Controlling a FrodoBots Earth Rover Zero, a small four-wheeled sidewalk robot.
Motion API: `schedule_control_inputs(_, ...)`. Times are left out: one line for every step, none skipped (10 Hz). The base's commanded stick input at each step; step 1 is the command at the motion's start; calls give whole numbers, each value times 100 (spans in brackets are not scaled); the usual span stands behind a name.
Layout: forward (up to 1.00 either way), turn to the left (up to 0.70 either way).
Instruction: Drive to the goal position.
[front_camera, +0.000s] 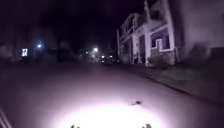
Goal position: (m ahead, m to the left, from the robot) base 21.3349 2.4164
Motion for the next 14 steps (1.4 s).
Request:
schedule_control_inputs(85,0)
schedule_control_inputs(85,0)
schedule_control_inputs(85,0)
schedule_control_inputs(85,0)
schedule_control_inputs(85,0)
schedule_control_inputs(85,0)
schedule_control_inputs(85,0)
schedule_control_inputs(85,0)
schedule_control_inputs(85,0)
schedule_control_inputs(85,0)
schedule_control_inputs(85,0)
schedule_control_inputs(85,0)
schedule_control_inputs(85,0)
schedule_control_inputs(85,0)
